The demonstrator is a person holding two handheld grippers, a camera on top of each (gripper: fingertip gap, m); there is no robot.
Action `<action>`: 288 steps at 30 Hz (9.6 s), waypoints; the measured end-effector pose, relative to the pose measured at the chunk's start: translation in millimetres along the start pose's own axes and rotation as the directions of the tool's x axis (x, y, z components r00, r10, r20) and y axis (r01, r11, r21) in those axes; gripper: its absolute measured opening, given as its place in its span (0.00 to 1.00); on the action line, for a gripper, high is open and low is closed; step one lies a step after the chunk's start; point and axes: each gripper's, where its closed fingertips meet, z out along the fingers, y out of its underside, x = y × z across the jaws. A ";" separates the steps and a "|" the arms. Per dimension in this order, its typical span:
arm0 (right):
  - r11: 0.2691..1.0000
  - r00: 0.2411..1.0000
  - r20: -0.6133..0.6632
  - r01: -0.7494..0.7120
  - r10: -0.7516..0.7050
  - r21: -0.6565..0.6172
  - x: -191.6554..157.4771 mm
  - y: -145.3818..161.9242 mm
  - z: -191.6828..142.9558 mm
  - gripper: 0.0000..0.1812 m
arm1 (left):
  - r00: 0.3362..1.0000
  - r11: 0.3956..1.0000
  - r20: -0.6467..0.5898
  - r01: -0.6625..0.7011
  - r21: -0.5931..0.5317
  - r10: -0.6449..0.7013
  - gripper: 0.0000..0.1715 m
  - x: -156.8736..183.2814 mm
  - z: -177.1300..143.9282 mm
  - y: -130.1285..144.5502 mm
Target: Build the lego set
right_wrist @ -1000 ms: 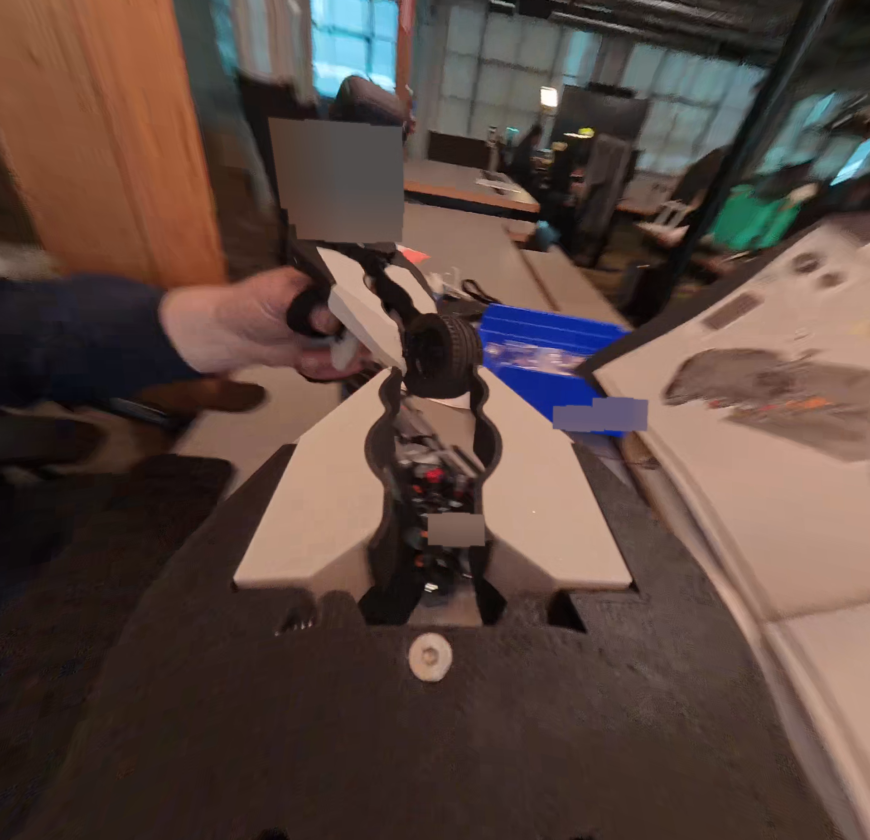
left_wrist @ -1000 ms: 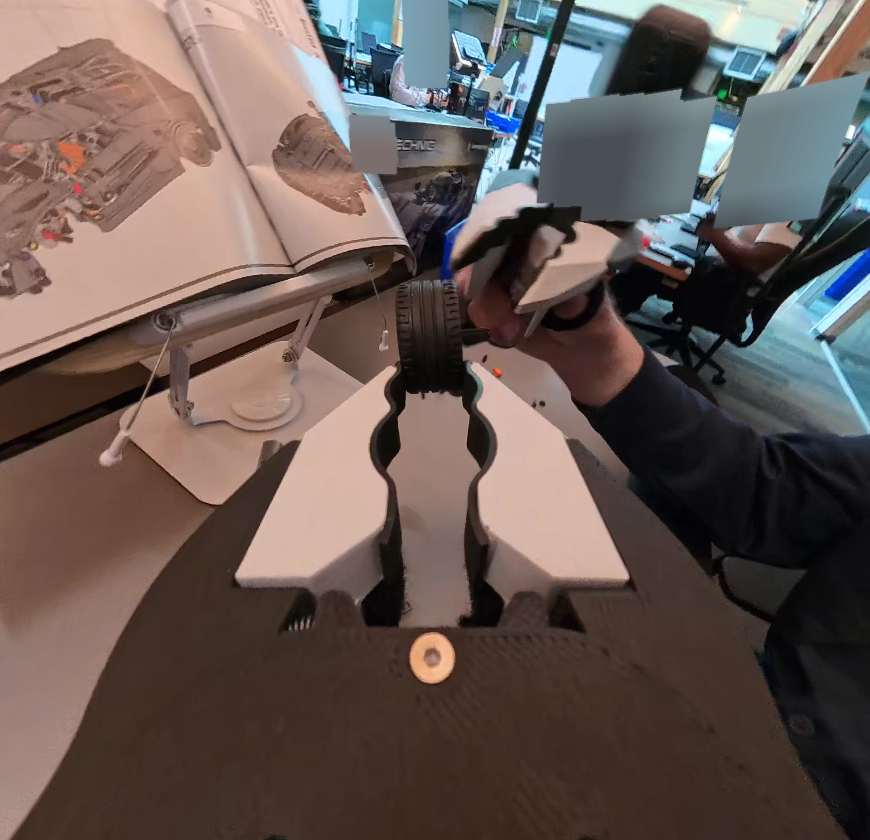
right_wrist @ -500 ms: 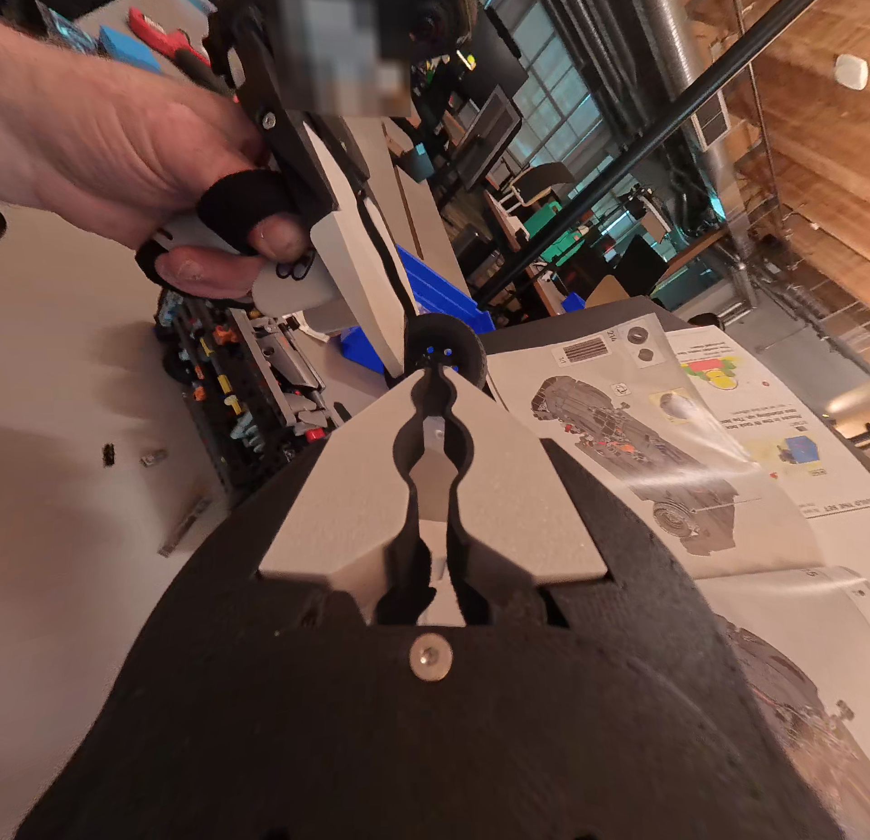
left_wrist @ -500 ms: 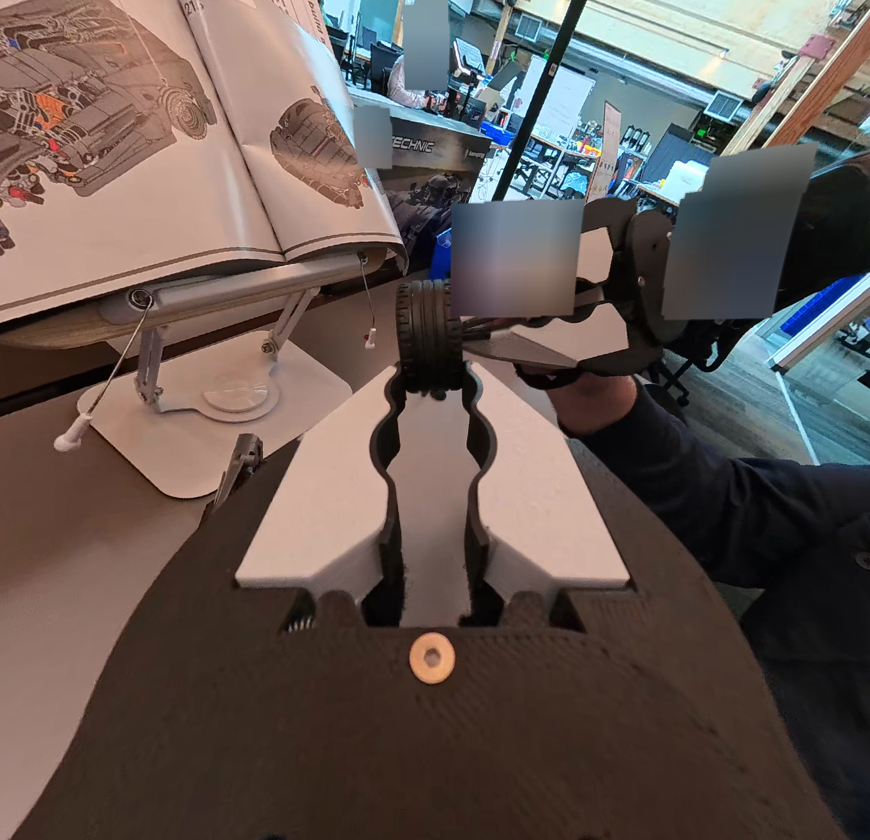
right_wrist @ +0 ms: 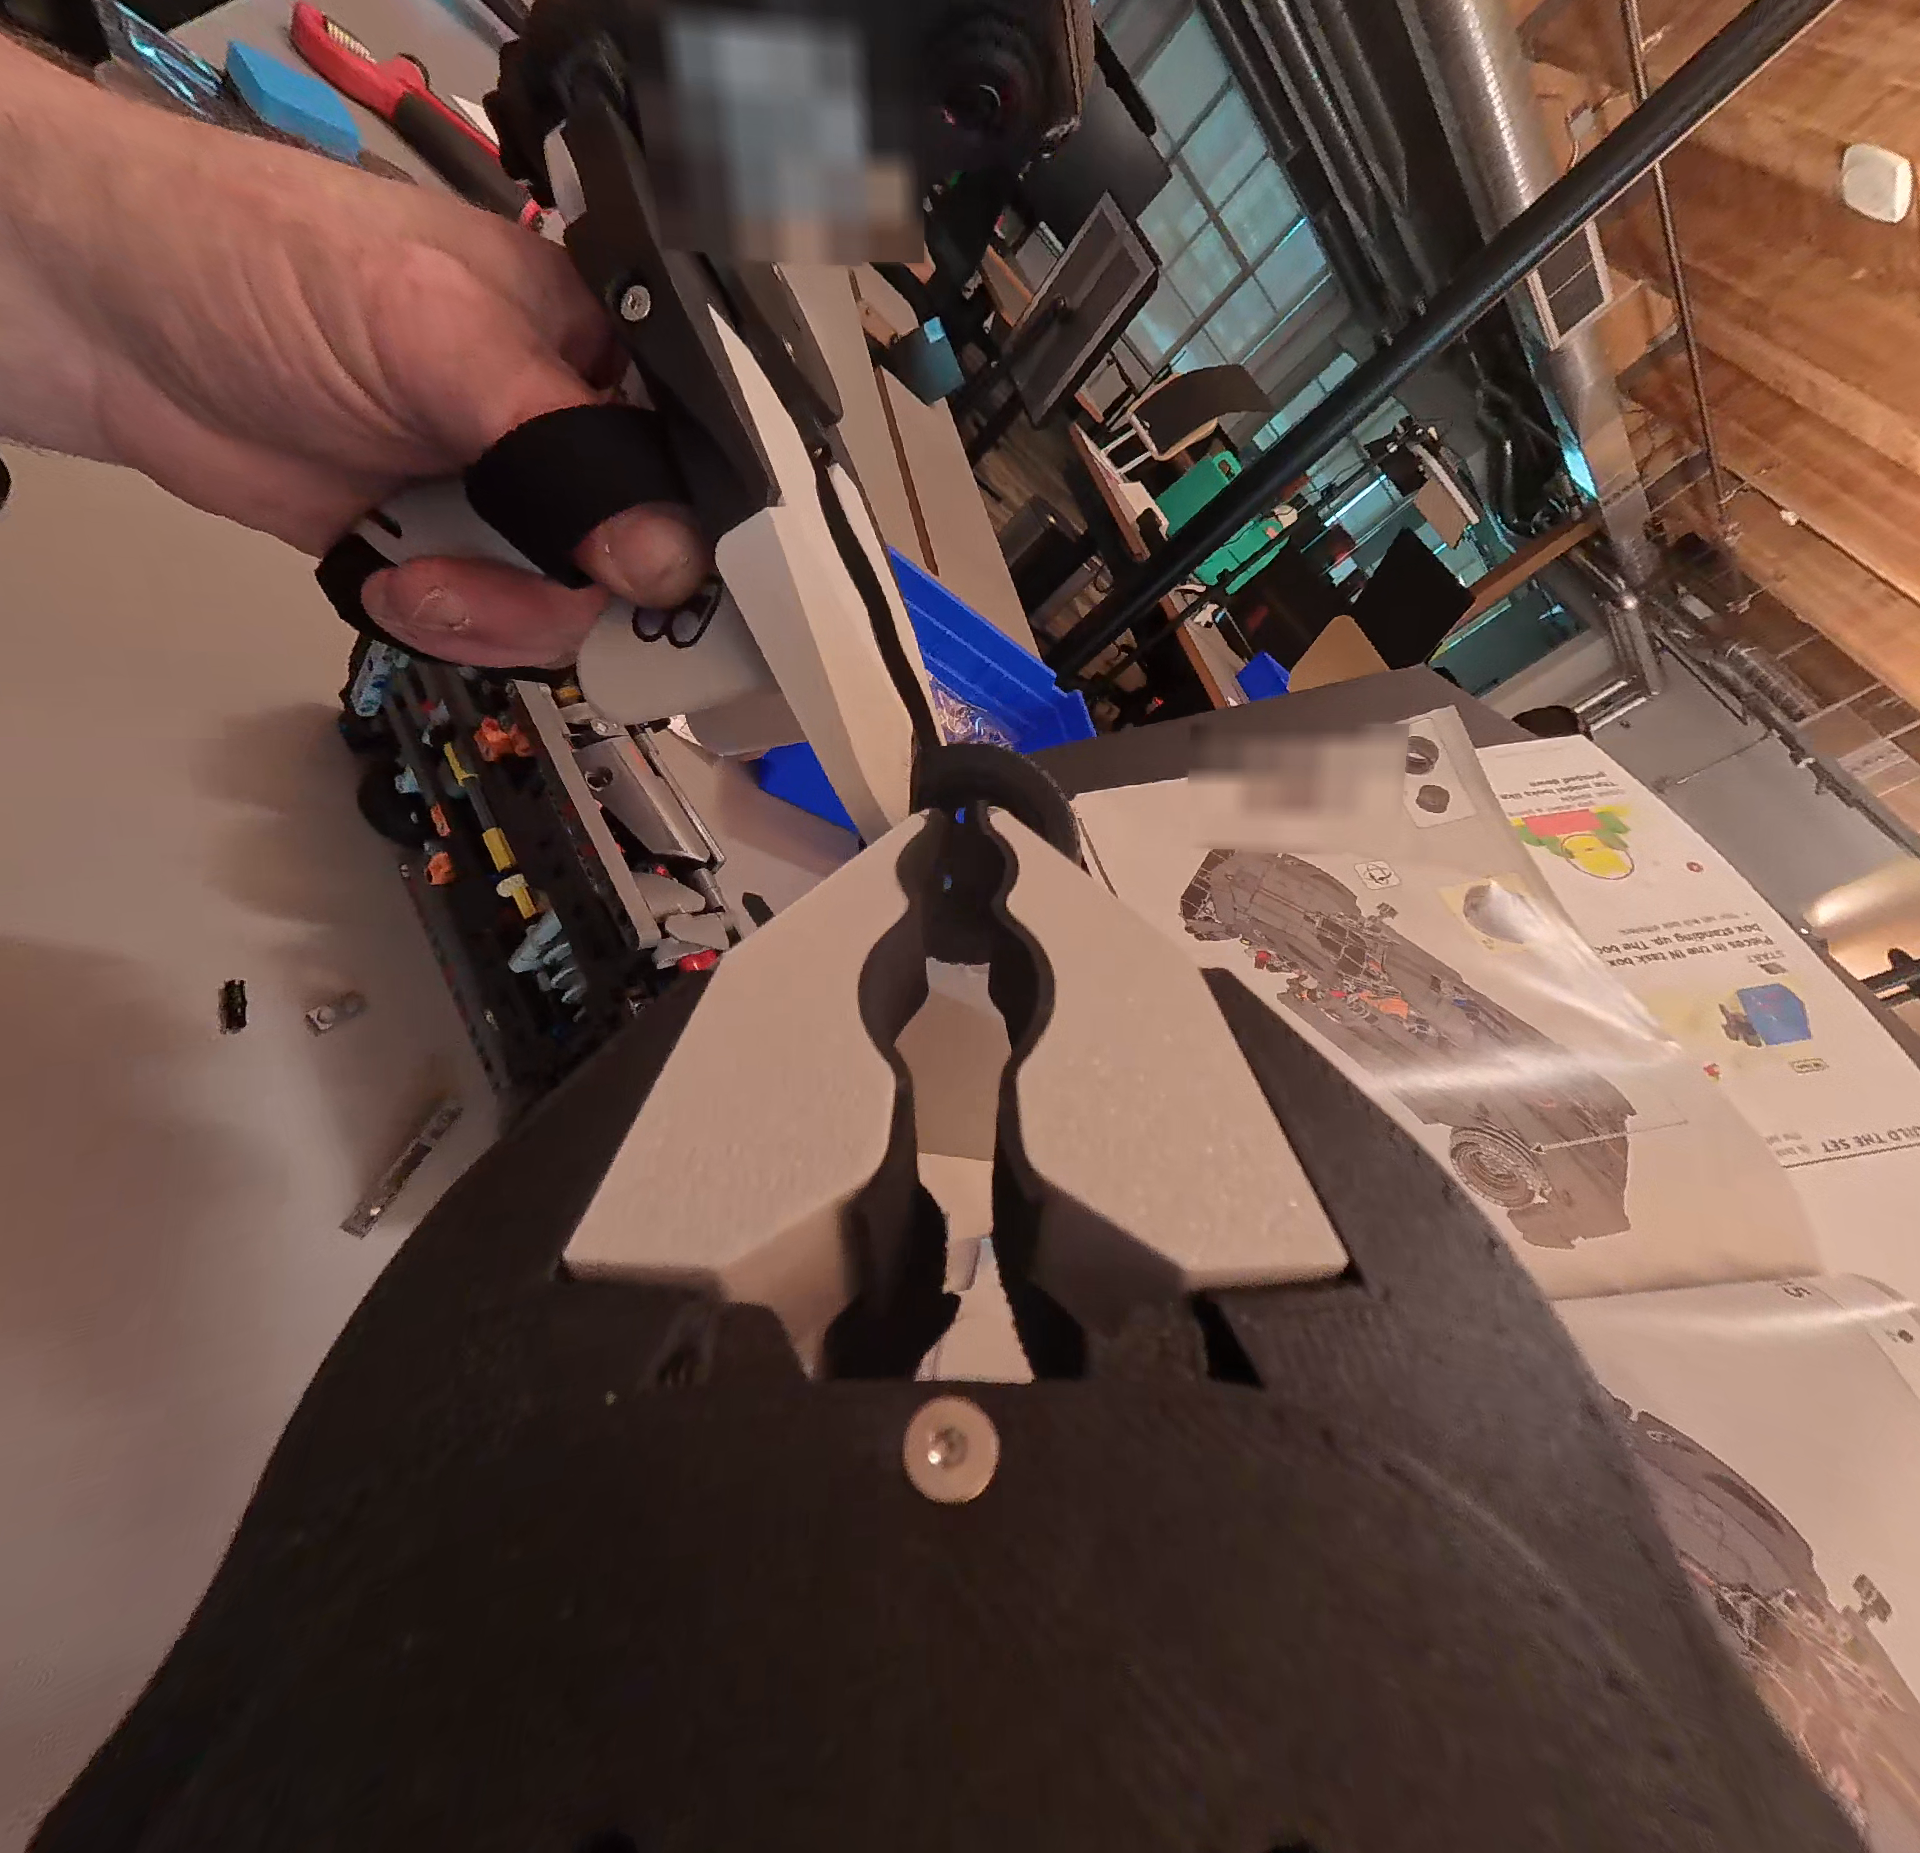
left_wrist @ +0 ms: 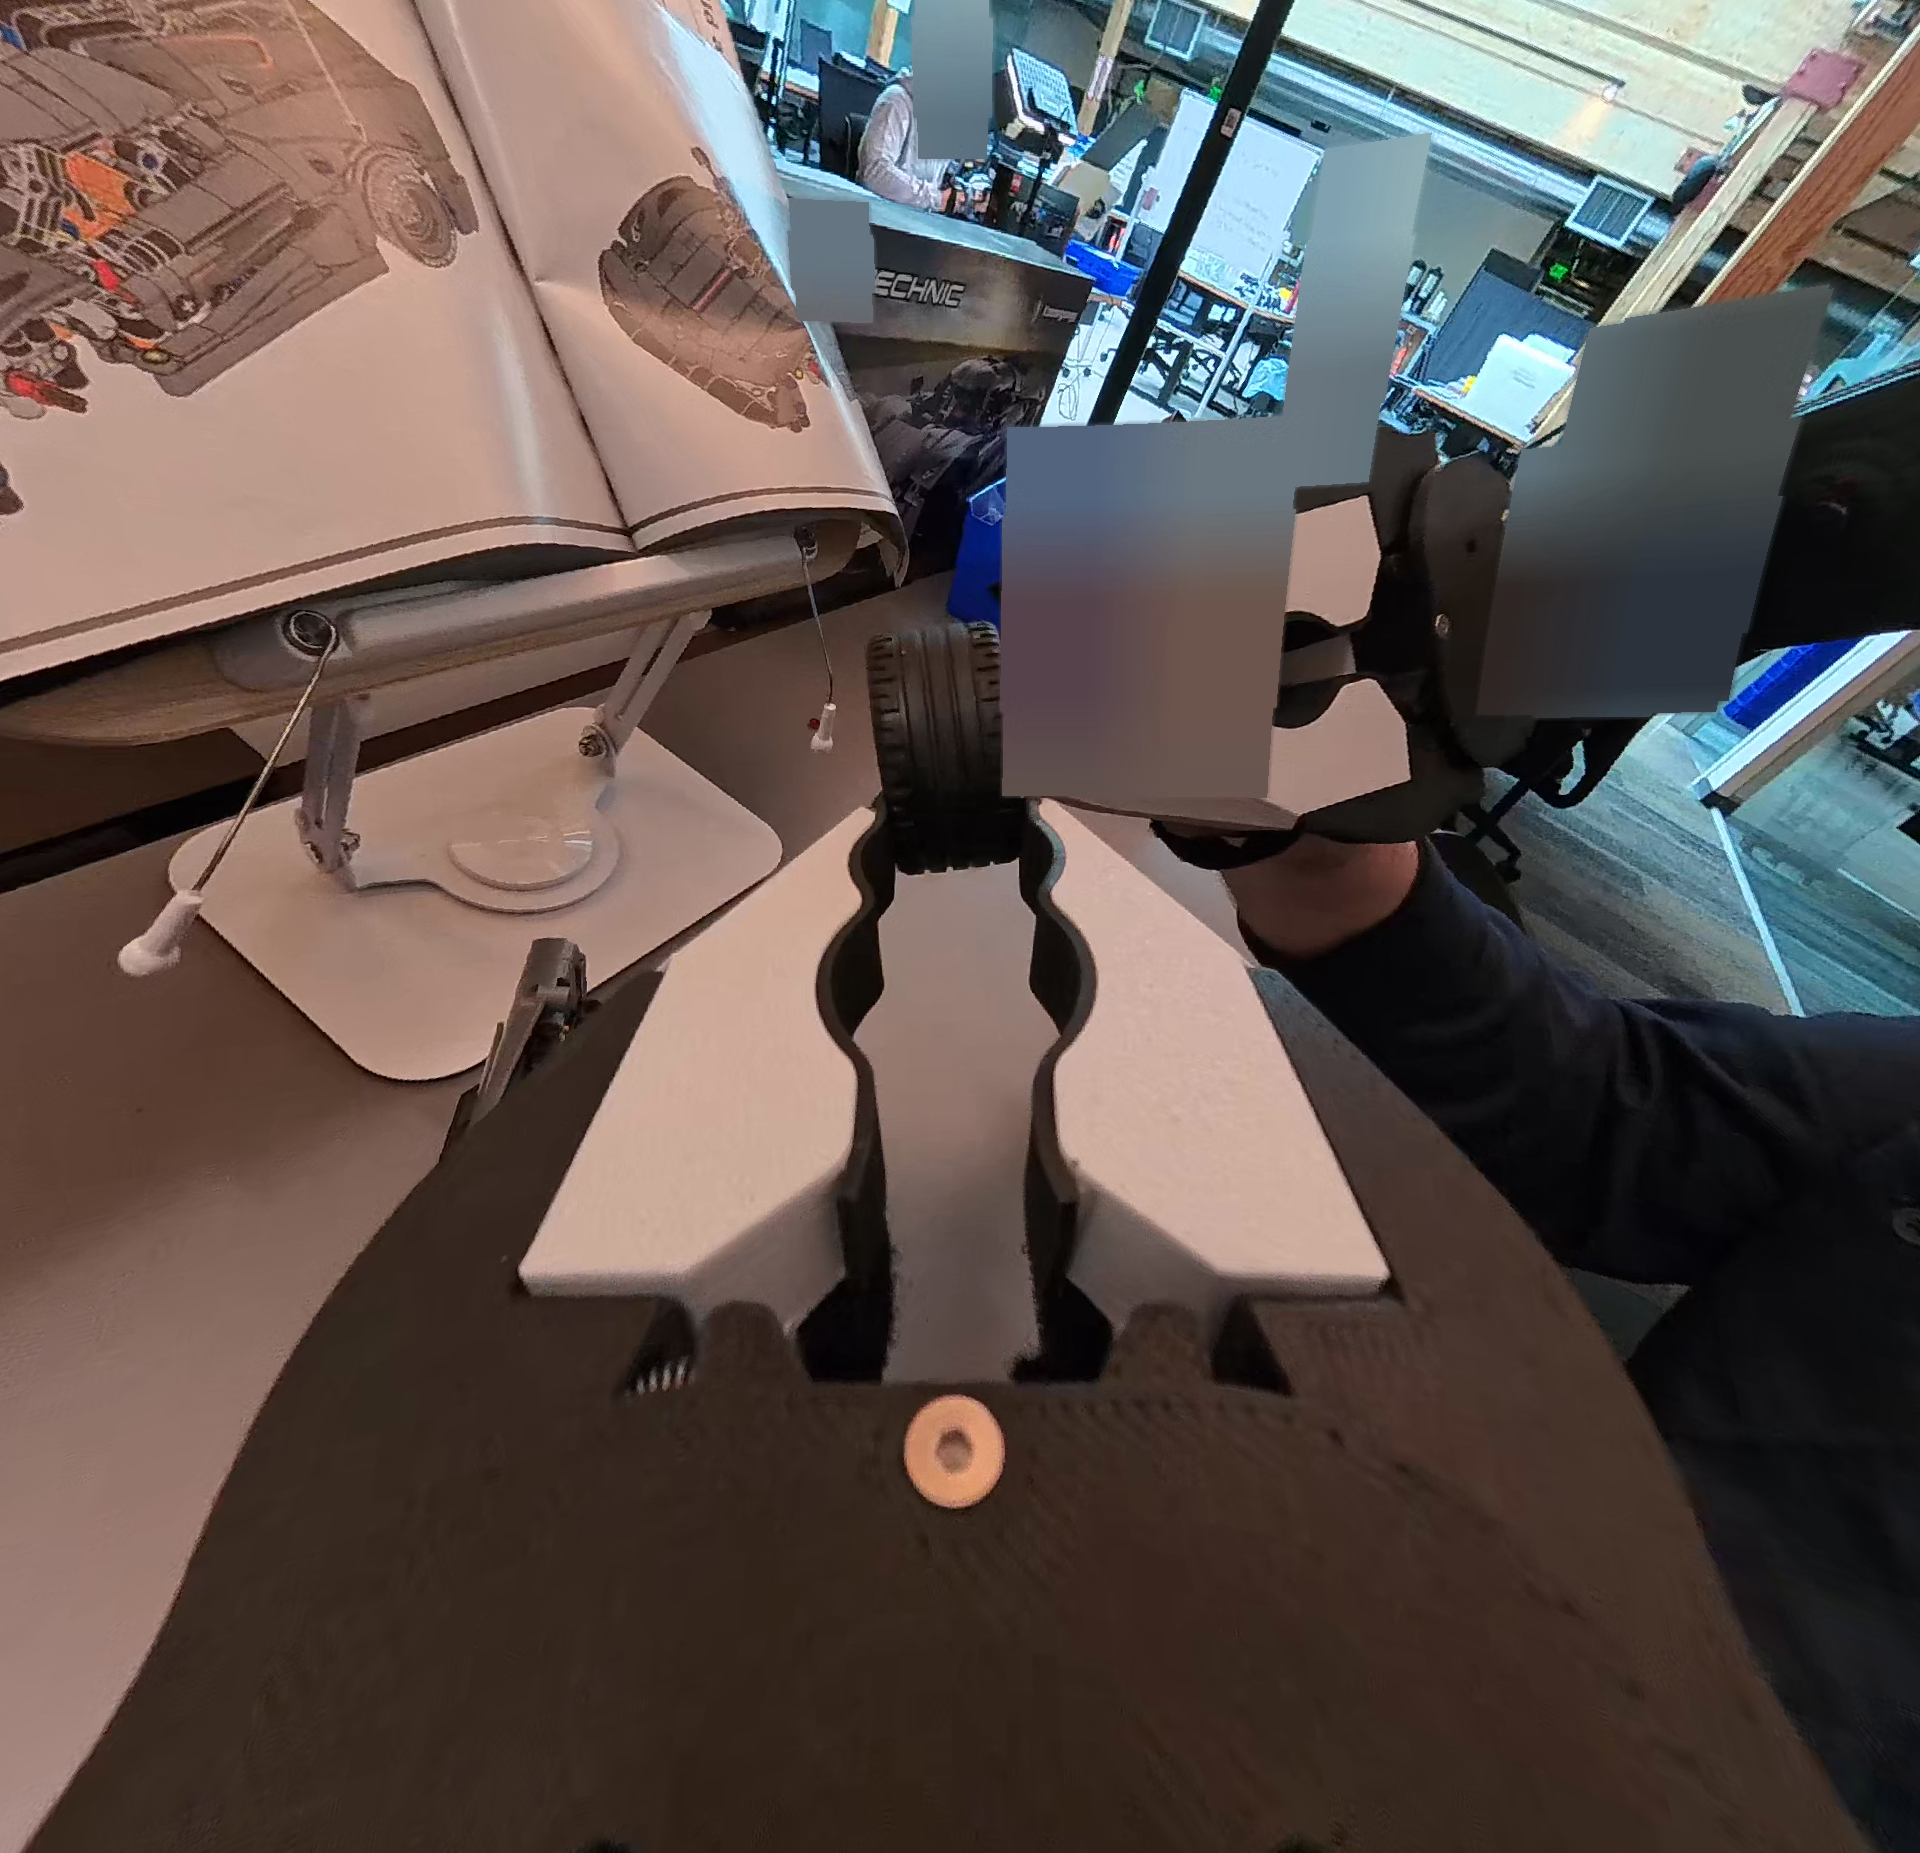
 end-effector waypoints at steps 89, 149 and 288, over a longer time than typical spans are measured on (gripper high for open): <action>0.763 0.812 0.141 -0.582 0.567 0.283 30.1 83.2 -136.3 0.00 | -0.154 0.077 0.469 -0.896 -0.437 0.869 0.12 67.5 140.0 -6.1; 0.811 0.831 0.164 -0.556 0.532 0.183 5.6 68.2 -108.1 0.00 | 0.968 0.952 -0.109 -0.195 0.234 0.225 0.23 63.8 119.9 -1.6; 0.702 0.754 0.251 -0.657 0.607 0.275 8.1 70.4 -105.5 0.00 | 0.915 0.897 -0.377 0.038 0.441 0.146 0.24 81.2 50.1 -40.5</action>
